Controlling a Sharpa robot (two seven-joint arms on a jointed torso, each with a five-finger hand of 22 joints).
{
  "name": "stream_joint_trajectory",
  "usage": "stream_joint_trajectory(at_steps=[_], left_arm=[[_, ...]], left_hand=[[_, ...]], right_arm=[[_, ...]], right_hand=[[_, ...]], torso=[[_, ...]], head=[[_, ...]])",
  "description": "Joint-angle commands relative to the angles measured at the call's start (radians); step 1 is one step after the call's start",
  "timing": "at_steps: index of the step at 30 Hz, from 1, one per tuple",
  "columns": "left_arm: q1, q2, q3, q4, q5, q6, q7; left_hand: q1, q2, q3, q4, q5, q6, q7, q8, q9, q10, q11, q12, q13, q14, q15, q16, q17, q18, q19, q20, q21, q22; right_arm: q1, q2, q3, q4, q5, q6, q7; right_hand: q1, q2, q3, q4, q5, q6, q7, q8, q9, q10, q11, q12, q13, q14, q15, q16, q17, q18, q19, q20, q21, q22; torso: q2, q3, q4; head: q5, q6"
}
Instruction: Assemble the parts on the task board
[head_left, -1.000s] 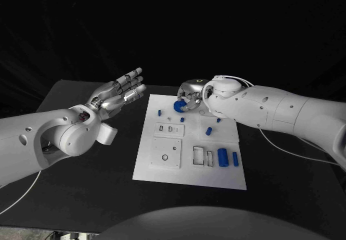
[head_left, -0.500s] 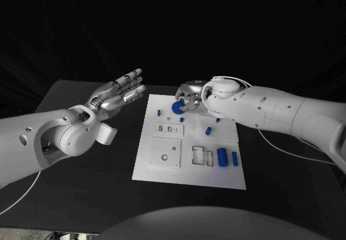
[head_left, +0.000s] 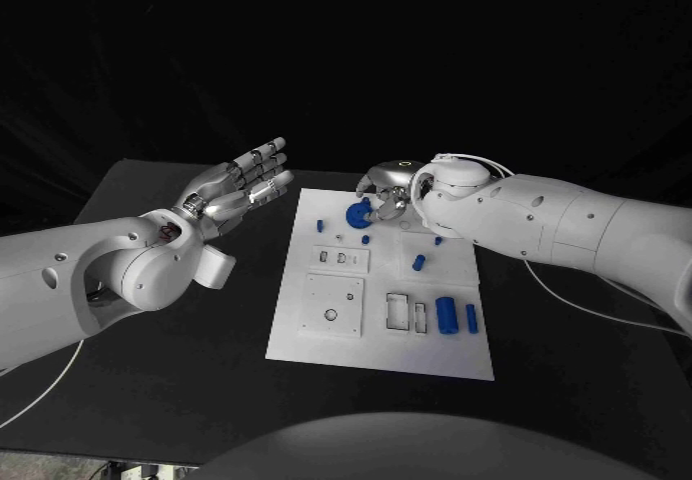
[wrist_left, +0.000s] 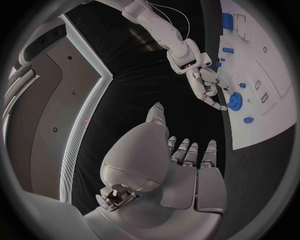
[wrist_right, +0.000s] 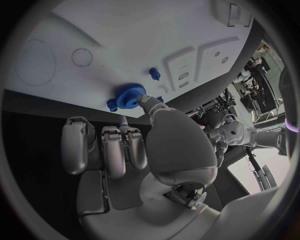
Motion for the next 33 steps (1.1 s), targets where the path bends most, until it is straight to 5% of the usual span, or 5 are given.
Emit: stream_joint_trajectory(at_steps=[1,7,12,22,33], left_arm=[[0.000,0.000,0.001,0.001,-0.004,0.014,0.008],[-0.003,0.002,0.001,-0.005,-0.004,0.015,0.007],[-0.009,0.006,0.001,-0.008,-0.004,0.017,0.007],[-0.013,0.009,0.001,-0.010,-0.004,0.021,0.003],[-0.013,0.007,0.001,-0.007,-0.004,0.021,0.002]], left_hand=[[0.009,0.000,0.007,-0.001,0.005,0.002,0.008,0.007,-0.002,0.001,0.009,0.004,0.001,-0.003,0.008,-0.004,-0.001,0.009,0.002,0.005,0.004,-0.012],[0.011,0.000,0.007,-0.001,0.008,0.003,0.010,0.008,-0.001,0.001,0.010,0.004,0.002,-0.003,0.008,-0.004,-0.001,0.009,0.001,0.005,0.004,-0.012],[0.011,0.000,0.007,-0.001,0.008,0.003,0.010,0.008,-0.001,0.001,0.010,0.004,0.002,-0.003,0.008,-0.004,-0.001,0.009,0.001,0.005,0.004,-0.012],[0.011,0.000,0.007,-0.001,0.009,0.003,0.010,0.008,-0.001,0.001,0.010,0.004,0.002,-0.003,0.008,-0.004,-0.001,0.009,0.002,0.005,0.004,-0.012],[0.014,0.000,0.008,-0.002,0.012,0.004,0.011,0.008,-0.001,0.001,0.010,0.005,0.002,-0.003,0.008,-0.004,-0.001,0.009,0.001,0.005,0.004,-0.012]], right_arm=[[0.006,-0.023,0.000,0.026,0.020,-0.083,0.042],[0.015,-0.070,0.000,0.065,0.038,-0.092,0.047],[0.014,-0.083,-0.001,0.073,0.035,-0.057,0.046],[0.005,-0.073,-0.001,0.060,0.020,-0.010,0.042],[-0.004,-0.056,-0.001,0.046,0.018,0.015,0.041]], right_hand=[[-0.020,0.005,-0.017,0.012,-0.070,0.016,-0.007,0.005,-0.013,0.103,-0.003,0.004,0.263,0.104,-0.003,0.003,0.263,0.006,0.002,-0.006,0.007,0.195],[-0.021,0.013,-0.027,0.019,-0.079,0.040,-0.022,0.010,-0.021,0.103,-0.013,0.004,0.263,0.104,-0.009,0.003,0.263,0.007,0.000,-0.011,0.003,0.194],[-0.019,0.015,-0.034,0.021,-0.088,0.035,-0.034,0.002,-0.034,0.103,-0.023,0.004,0.263,0.104,-0.016,0.003,0.263,0.009,-0.005,-0.016,-0.003,0.192],[0.004,0.022,-0.041,0.010,-0.075,0.012,-0.050,-0.001,-0.067,0.103,-0.037,0.004,0.263,0.104,-0.029,0.003,0.263,0.013,-0.018,-0.029,-0.020,0.187],[0.014,0.027,-0.043,0.005,-0.054,-0.012,-0.062,-0.001,-0.096,0.103,-0.046,0.004,0.263,0.104,-0.036,0.003,0.263,0.017,-0.033,-0.036,-0.040,0.181]], torso=[[0.000,0.0003,-0.0016],[-0.002,0.0000,-0.0032],[0.000,0.0039,-0.0015],[0.000,0.0016,0.0003],[0.000,0.0012,0.0010]], head=[[0.002,0.000],[-0.002,0.000],[-0.002,0.000],[-0.010,0.000],[-0.005,0.000]])
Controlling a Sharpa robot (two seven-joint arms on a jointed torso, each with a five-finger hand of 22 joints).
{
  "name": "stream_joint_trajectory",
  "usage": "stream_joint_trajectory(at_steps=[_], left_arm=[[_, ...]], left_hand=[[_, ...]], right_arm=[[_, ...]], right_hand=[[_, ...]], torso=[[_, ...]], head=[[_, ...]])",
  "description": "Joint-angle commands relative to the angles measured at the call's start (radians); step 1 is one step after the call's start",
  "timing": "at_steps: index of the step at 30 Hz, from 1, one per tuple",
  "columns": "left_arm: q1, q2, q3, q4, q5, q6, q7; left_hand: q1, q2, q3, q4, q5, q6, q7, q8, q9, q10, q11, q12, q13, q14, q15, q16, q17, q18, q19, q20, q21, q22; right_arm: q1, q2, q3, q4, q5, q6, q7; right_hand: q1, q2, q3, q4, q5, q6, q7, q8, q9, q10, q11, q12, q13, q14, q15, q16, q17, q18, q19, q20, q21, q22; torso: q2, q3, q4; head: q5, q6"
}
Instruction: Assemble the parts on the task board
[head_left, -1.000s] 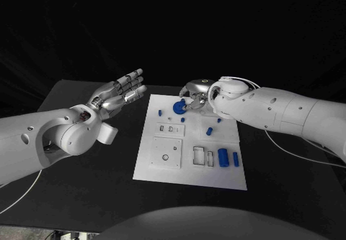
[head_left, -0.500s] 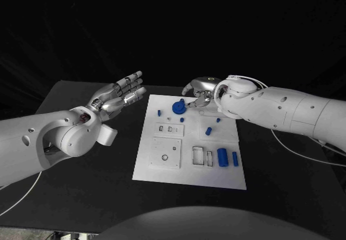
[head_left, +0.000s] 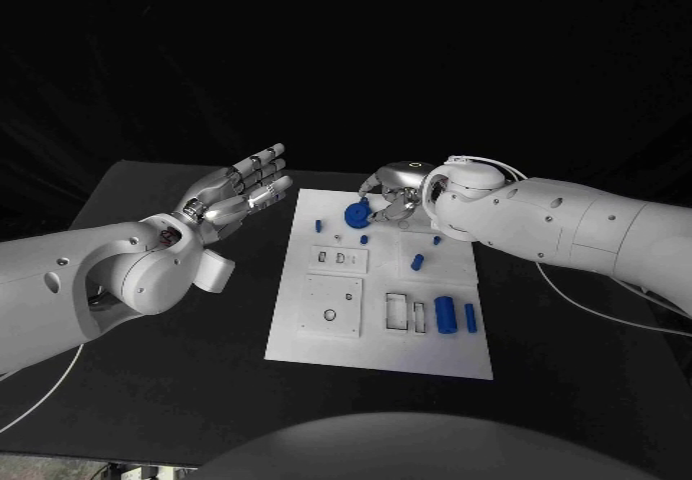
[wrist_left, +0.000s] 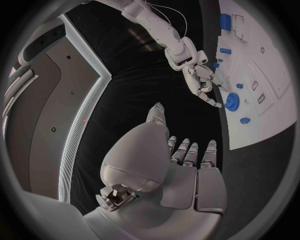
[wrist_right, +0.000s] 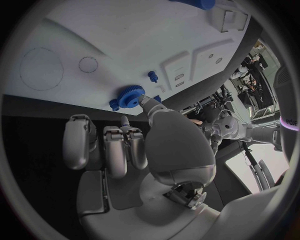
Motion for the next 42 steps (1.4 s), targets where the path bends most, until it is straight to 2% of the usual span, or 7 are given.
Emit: stream_joint_trajectory(at_steps=[1,13,18,22,31,38,42], left_arm=[[0.000,0.000,0.001,0.003,-0.004,0.018,0.004],[0.000,0.000,0.001,0.005,-0.004,0.016,0.004],[0.000,-0.001,0.001,0.005,-0.004,0.016,0.003],[0.000,0.000,0.001,0.004,-0.004,0.017,0.003],[0.000,0.000,0.001,0.005,-0.004,0.018,0.002],[0.000,-0.001,0.001,0.005,-0.004,0.018,0.001],[0.000,-0.002,0.001,0.005,-0.004,0.017,0.001]], left_hand=[[0.010,-0.004,0.005,0.001,0.003,0.000,0.008,0.004,-0.001,-0.003,0.006,0.005,0.001,-0.003,0.008,-0.004,-0.002,0.009,0.001,0.005,0.004,-0.012],[0.017,-0.002,0.008,-0.001,0.008,-0.001,0.009,0.004,-0.001,-0.003,0.007,0.006,0.001,-0.003,0.008,-0.004,-0.002,0.009,0.001,0.005,0.004,-0.012],[0.020,-0.002,0.009,-0.002,0.010,-0.001,0.008,0.004,-0.002,-0.003,0.007,0.006,0.001,-0.003,0.008,-0.004,-0.002,0.009,0.002,0.005,0.005,-0.012],[0.022,-0.002,0.010,-0.002,0.013,0.000,0.009,0.005,-0.001,-0.003,0.007,0.006,0.001,-0.003,0.008,-0.004,-0.002,0.009,0.002,0.005,0.005,-0.012],[0.023,-0.001,0.010,-0.003,0.014,0.000,0.009,0.005,-0.001,-0.003,0.007,0.006,0.001,-0.003,0.008,-0.004,-0.002,0.009,0.002,0.005,0.005,-0.012],[0.025,-0.001,0.011,-0.003,0.016,0.001,0.010,0.005,-0.001,-0.003,0.007,0.006,0.001,-0.003,0.008,-0.004,-0.002,0.009,0.002,0.005,0.005,-0.012],[0.025,-0.001,0.011,-0.003,0.016,0.001,0.010,0.005,-0.001,-0.003,0.007,0.006,0.001,-0.003,0.008,-0.004,-0.002,0.009,0.002,0.005,0.005,-0.012]], right_arm=[[-0.002,0.004,0.000,-0.003,-0.011,0.037,0.005],[-0.003,0.010,0.000,-0.006,-0.011,0.067,-0.005],[-0.003,0.009,0.000,-0.007,-0.012,0.072,-0.007],[-0.004,0.009,0.000,-0.008,-0.012,0.073,-0.009],[-0.004,0.007,0.000,-0.009,-0.012,0.078,-0.014],[-0.004,0.001,0.000,-0.010,-0.012,0.071,-0.017],[-0.004,-0.005,0.000,-0.009,-0.012,0.060,-0.019]], right_hand=[[0.011,-0.002,-0.001,-0.005,0.004,0.003,-0.006,-0.003,-0.001,0.103,-0.007,0.004,0.263,0.104,-0.008,0.003,0.263,0.017,-0.006,-0.001,-0.005,0.180],[0.024,0.003,0.000,-0.013,0.046,0.038,-0.014,0.006,-0.016,0.103,-0.016,0.004,0.263,0.104,-0.017,0.003,0.263,0.020,-0.016,-0.010,-0.021,0.176],[0.024,0.005,0.000,-0.014,0.054,0.069,-0.010,0.014,-0.020,0.103,-0.015,0.004,0.263,0.104,-0.017,0.003,0.263,0.020,-0.017,-0.012,-0.025,0.176],[0.025,0.005,0.003,-0.015,0.080,0.103,-0.005,0.021,-0.023,0.103,-0.012,0.004,0.263,0.104,-0.015,0.003,0.263,0.020,-0.018,-0.012,-0.028,0.175],[0.022,0.004,0.007,-0.013,0.090,0.147,0.005,0.030,-0.026,0.103,-0.005,0.004,0.263,0.104,-0.011,0.003,0.263,0.020,-0.018,-0.009,-0.031,0.175],[0.019,0.003,0.008,-0.013,0.086,0.211,0.020,0.053,-0.010,0.103,0.007,0.004,0.263,0.104,-0.001,0.003,0.263,0.020,-0.017,-0.001,-0.034,0.175],[0.020,0.003,0.002,-0.016,0.072,0.243,0.017,0.074,0.015,0.103,0.007,0.004,0.263,0.104,0.000,0.003,0.263,0.020,-0.017,0.002,-0.035,0.175]], torso=[[0.000,-0.0009,-0.0005],[0.000,-0.0004,-0.0015],[-0.001,-0.0002,-0.0018],[-0.001,-0.0001,-0.0019],[-0.001,-0.0003,-0.0013],[0.000,-0.0002,-0.0019],[-0.001,0.0001,-0.0020]], head=[[0.002,0.000],[0.003,0.000],[0.005,0.000],[0.002,0.000],[0.003,0.000],[0.006,0.000],[0.005,0.000]])
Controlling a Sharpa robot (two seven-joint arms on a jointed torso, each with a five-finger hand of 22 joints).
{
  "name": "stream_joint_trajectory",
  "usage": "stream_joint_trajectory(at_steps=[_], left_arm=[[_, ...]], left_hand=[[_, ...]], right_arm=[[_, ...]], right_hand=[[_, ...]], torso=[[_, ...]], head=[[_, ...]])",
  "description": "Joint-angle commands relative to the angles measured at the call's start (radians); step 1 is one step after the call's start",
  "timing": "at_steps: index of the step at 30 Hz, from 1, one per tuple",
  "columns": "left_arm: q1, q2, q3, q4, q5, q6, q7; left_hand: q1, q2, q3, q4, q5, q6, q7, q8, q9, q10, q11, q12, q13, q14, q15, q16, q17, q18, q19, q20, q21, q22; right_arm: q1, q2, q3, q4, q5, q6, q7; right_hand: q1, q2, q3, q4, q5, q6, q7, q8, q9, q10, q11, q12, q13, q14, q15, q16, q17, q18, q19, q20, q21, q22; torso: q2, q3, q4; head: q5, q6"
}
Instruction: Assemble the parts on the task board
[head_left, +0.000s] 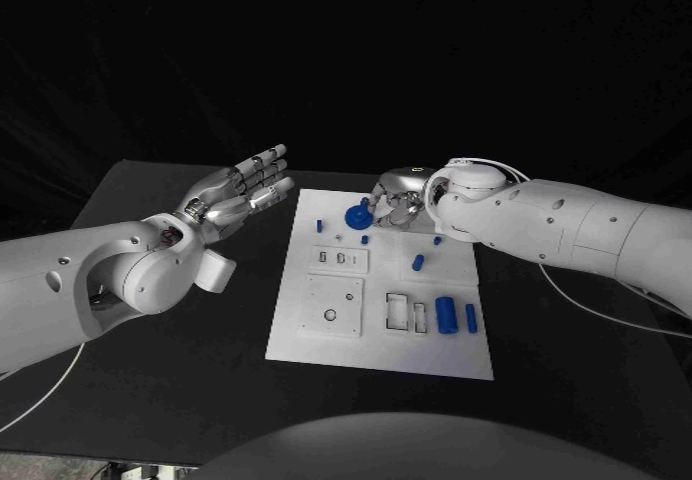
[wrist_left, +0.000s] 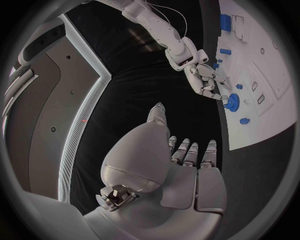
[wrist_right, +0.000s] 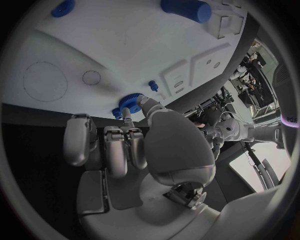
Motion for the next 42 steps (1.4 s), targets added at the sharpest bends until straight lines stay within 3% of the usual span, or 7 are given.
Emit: stream_joint_trajectory(at_steps=[1,9,18,20,22,27,42], left_arm=[[0.000,0.000,0.001,0.003,-0.004,0.015,0.006],[0.000,-0.003,0.001,0.003,-0.004,0.014,0.006],[0.000,0.003,0.001,-0.005,-0.004,0.016,0.004],[-0.001,0.008,0.001,-0.008,-0.004,0.017,0.003],[-0.003,0.013,0.001,-0.011,-0.004,0.018,0.002],[-0.011,0.024,0.001,-0.020,-0.004,0.022,0.002],[-0.025,0.044,0.001,-0.032,-0.004,0.035,0.001]], left_hand=[[0.009,-0.001,0.008,0.000,0.006,-0.003,0.006,0.005,-0.001,-0.003,0.007,0.006,0.001,0.001,0.005,-0.004,-0.001,0.009,0.002,0.005,0.005,-0.012],[0.010,-0.001,0.008,0.000,0.007,-0.002,0.008,0.006,-0.001,-0.003,0.007,0.007,0.001,0.001,0.005,-0.004,-0.001,0.009,0.002,0.005,0.005,-0.012],[0.010,-0.001,0.008,0.000,0.007,-0.002,0.008,0.006,-0.001,-0.003,0.007,0.007,0.001,0.001,0.005,-0.004,-0.001,0.009,0.002,0.005,0.005,-0.012],[0.010,-0.001,0.008,0.000,0.007,-0.002,0.008,0.006,-0.001,-0.003,0.007,0.007,0.001,0.001,0.005,-0.004,-0.001,0.009,0.002,0.005,0.005,-0.012],[0.013,-0.001,0.008,0.001,0.007,0.001,0.016,0.007,-0.001,-0.003,0.005,0.008,0.002,0.001,0.004,-0.004,-0.001,0.009,0.002,0.005,0.005,-0.012],[0.015,-0.001,0.008,0.003,0.008,0.004,0.026,0.009,0.000,-0.003,0.002,0.009,0.002,0.001,0.002,-0.004,-0.001,0.009,0.002,0.005,0.005,-0.012],[0.016,-0.001,0.009,0.003,0.008,0.006,0.030,0.010,0.000,-0.003,0.001,0.009,0.001,0.001,0.002,-0.004,-0.001,0.009,0.002,0.005,0.005,-0.012]], right_arm=[[-0.001,-0.007,0.000,0.002,-0.011,-0.005,-0.008],[0.010,-0.060,0.000,0.038,-0.012,-0.096,0.003],[0.072,-0.203,-0.001,0.159,-0.001,-0.176,-0.005],[0.081,-0.238,-0.001,0.184,0.000,-0.175,-0.017],[0.087,-0.265,-0.002,0.199,-0.010,-0.178,-0.024],[0.090,-0.320,-0.005,0.220,-0.061,-0.154,-0.052],[0.049,-0.407,-0.007,0.215,0.086,-0.239,0.062]], right_hand=[[0.005,0.000,-0.005,-0.007,-0.017,0.022,-0.003,0.019,0.022,0.104,0.006,0.004,0.263,0.104,0.007,0.003,0.263,0.021,0.001,0.006,-0.007,0.175],[-0.019,0.006,-0.051,0.008,-0.117,-0.017,-0.007,0.060,0.123,0.104,0.002,0.004,0.263,0.104,0.002,0.003,0.263,0.017,0.017,0.003,0.008,0.181],[-0.027,0.008,-0.073,0.049,-0.190,-0.089,-0.004,0.003,0.095,0.104,0.005,0.004,0.263,0.104,0.004,0.003,0.263,0.021,0.005,0.006,-0.013,0.174],[0.000,0.011,-0.060,0.042,-0.146,-0.070,-0.006,0.002,0.083,0.056,-0.002,-0.033,0.230,0.081,0.007,-0.018,0.244,0.050,-0.085,0.001,-0.139,0.133],[0.020,0.023,-0.031,0.057,-0.127,-0.029,-0.012,0.002,0.066,-0.242,-0.001,-0.339,-0.020,-0.136,0.006,-0.272,0.044,0.113,-0.306,-0.001,-0.463,0.016],[0.036,-0.012,-0.009,0.078,-0.123,-0.017,-0.010,-0.022,0.029,-0.417,0.007,-0.740,-0.344,-0.202,0.012,-0.467,-0.114,0.123,-0.333,0.012,-0.642,-0.069],[0.030,-0.023,-0.055,0.102,-0.073,-0.065,-0.013,-0.020,0.058,-0.004,-0.004,-0.108,0.168,-0.015,0.004,-0.160,0.131,0.075,-0.147,0.004,-0.399,0.060]], torso=[[0.000,0.0003,-0.0003],[-0.001,-0.0005,-0.0022],[-0.002,-0.0003,-0.0021],[-0.004,-0.0007,-0.0024],[-0.005,-0.0009,-0.0027],[-0.010,0.0006,-0.0049],[-0.010,-0.0012,-0.0040]], head=[[0.000,0.000],[0.000,0.000],[-0.009,0.000],[-0.013,0.000],[-0.017,0.000],[-0.017,0.000],[-0.023,0.000]])
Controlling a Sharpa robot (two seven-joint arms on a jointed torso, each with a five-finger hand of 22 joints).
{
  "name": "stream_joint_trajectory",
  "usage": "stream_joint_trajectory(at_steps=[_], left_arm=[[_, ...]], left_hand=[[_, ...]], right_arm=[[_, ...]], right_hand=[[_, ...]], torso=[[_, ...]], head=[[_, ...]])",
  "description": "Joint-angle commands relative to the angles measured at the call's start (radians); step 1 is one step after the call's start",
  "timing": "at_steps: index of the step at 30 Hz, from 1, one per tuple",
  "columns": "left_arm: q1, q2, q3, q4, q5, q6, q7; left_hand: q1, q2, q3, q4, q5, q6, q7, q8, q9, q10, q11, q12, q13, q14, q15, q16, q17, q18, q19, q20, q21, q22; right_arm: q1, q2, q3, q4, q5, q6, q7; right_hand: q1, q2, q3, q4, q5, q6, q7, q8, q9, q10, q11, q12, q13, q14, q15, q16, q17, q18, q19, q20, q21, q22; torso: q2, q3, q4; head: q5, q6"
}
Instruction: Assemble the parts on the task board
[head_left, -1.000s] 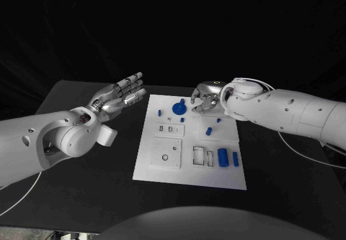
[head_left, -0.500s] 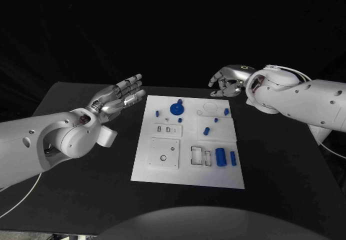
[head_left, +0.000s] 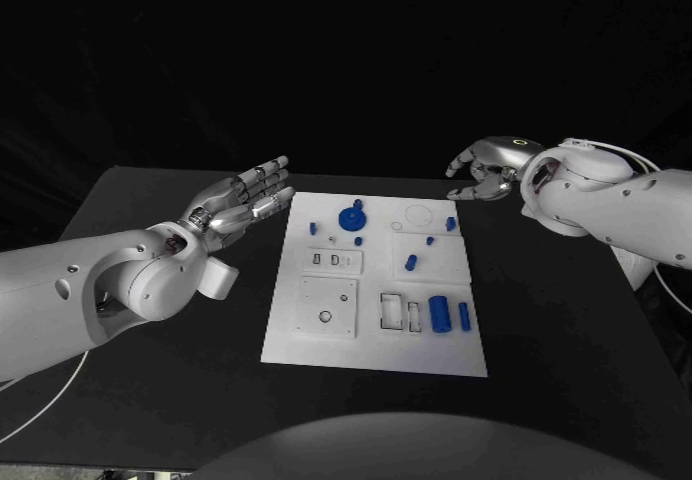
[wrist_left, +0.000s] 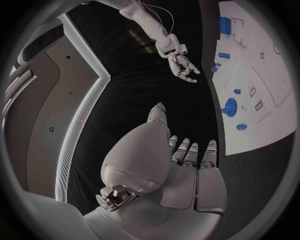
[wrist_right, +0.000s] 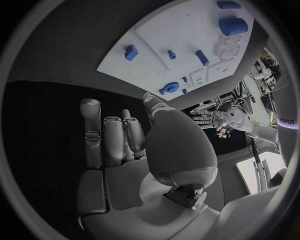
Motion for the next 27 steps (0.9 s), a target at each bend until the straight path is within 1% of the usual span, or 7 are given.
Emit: stream_joint_trajectory(at_steps=[1,7,11,15,18,21,27], left_arm=[[-0.001,0.004,0.001,-0.001,-0.003,0.026,0.006],[-0.003,0.004,0.001,-0.004,-0.003,0.028,0.009],[-0.005,0.004,0.001,-0.007,-0.003,0.031,0.011],[-0.008,0.003,0.001,-0.007,-0.003,0.033,0.012],[-0.010,0.003,0.001,-0.008,-0.003,0.035,0.012],[-0.012,0.004,0.001,-0.008,-0.003,0.036,0.013],[-0.014,0.005,0.001,-0.010,-0.003,0.041,0.014]], left_hand=[[0.008,-0.001,0.006,0.000,0.004,-0.001,0.005,0.006,-0.001,-0.003,0.001,0.002,0.001,0.001,0.002,-0.004,-0.001,0.008,0.002,0.005,0.005,-0.012],[0.014,-0.001,0.008,-0.002,0.006,-0.004,0.001,0.005,-0.002,-0.004,0.004,0.001,0.001,0.001,0.002,-0.004,-0.001,0.008,0.002,0.005,0.005,-0.012],[0.014,-0.001,0.008,-0.002,0.006,-0.004,0.001,0.005,-0.002,-0.004,0.004,0.001,0.001,0.001,0.002,-0.004,-0.001,0.008,0.002,0.005,0.005,-0.012],[0.014,-0.001,0.008,-0.002,0.007,-0.004,0.000,0.005,-0.002,-0.004,0.004,0.001,0.001,0.001,0.002,-0.004,-0.001,0.008,0.002,0.005,0.005,-0.012],[0.015,0.000,0.008,-0.002,0.007,-0.004,-0.001,0.005,-0.002,-0.004,0.004,0.001,0.001,0.001,0.003,-0.004,-0.001,0.008,0.002,0.005,0.005,-0.012],[0.015,0.000,0.008,-0.002,0.007,-0.004,-0.001,0.005,-0.002,-0.004,0.004,0.001,0.001,0.001,0.003,-0.004,-0.001,0.008,0.002,0.005,0.005,-0.012],[0.016,0.001,0.009,-0.002,0.007,-0.003,-0.001,0.005,-0.002,-0.004,0.005,0.001,0.001,0.001,0.003,-0.004,-0.001,0.008,0.002,0.005,0.005,-0.012]], right_arm=[[-0.021,-0.012,-0.001,-0.008,0.131,-0.088,0.122],[-0.067,-0.030,-0.001,-0.028,0.296,-0.143,0.258],[-0.103,-0.027,-0.001,-0.057,0.399,-0.154,0.328],[-0.131,-0.017,-0.001,-0.086,0.445,-0.159,0.391],[-0.148,-0.013,-0.001,-0.098,0.458,-0.171,0.429],[-0.160,-0.009,-0.001,-0.107,0.464,-0.171,0.442],[-0.178,-0.001,-0.001,-0.127,0.455,-0.152,0.423]], right_hand=[[0.019,-0.003,-0.005,-0.004,0.056,-0.003,-0.011,0.018,0.028,0.066,-0.005,0.084,0.194,0.038,-0.005,0.063,0.150,-0.018,0.041,-0.004,0.084,0.077],[0.045,-0.003,-0.007,0.005,0.109,-0.070,-0.026,0.060,0.149,0.147,-0.008,0.165,0.263,0.118,-0.010,0.178,0.242,-0.045,0.112,-0.013,0.253,0.149],[0.056,-0.002,-0.007,0.019,0.135,-0.109,-0.018,0.088,0.232,0.147,-0.007,0.165,0.263,0.141,-0.005,0.202,0.263,-0.073,0.192,-0.010,0.420,0.184],[0.045,-0.017,-0.025,0.054,0.101,-0.112,-0.021,0.137,0.295,0.147,-0.007,0.165,0.263,0.141,-0.007,0.202,0.263,-0.098,0.269,-0.007,0.560,0.217],[0.039,-0.024,-0.034,0.082,0.056,-0.125,-0.026,0.154,0.314,0.147,-0.008,0.165,0.263,0.141,-0.007,0.202,0.263,-0.105,0.292,-0.011,0.599,0.227],[0.055,-0.026,-0.033,0.086,0.055,-0.161,-0.026,0.159,0.323,0.147,-0.009,0.165,0.263,0.141,-0.010,0.202,0.263,-0.107,0.295,-0.011,0.607,0.229],[0.090,-0.020,-0.021,0.079,0.149,-0.213,-0.014,0.184,0.339,0.147,-0.003,0.165,0.263,0.141,-0.007,0.202,0.263,-0.106,0.289,-0.009,0.609,0.228]], torso=[[0.000,-0.0010,-0.0010],[0.000,0.0006,-0.0022],[-0.001,0.0007,-0.0019],[0.000,0.0011,-0.0016],[0.000,0.0008,-0.0011],[0.000,-0.0006,-0.0015],[-0.001,-0.0012,0.0002]], head=[[-0.001,0.000],[-0.001,0.000],[-0.002,0.000],[-0.006,0.000],[-0.007,0.000],[-0.010,0.000],[-0.015,0.000]])
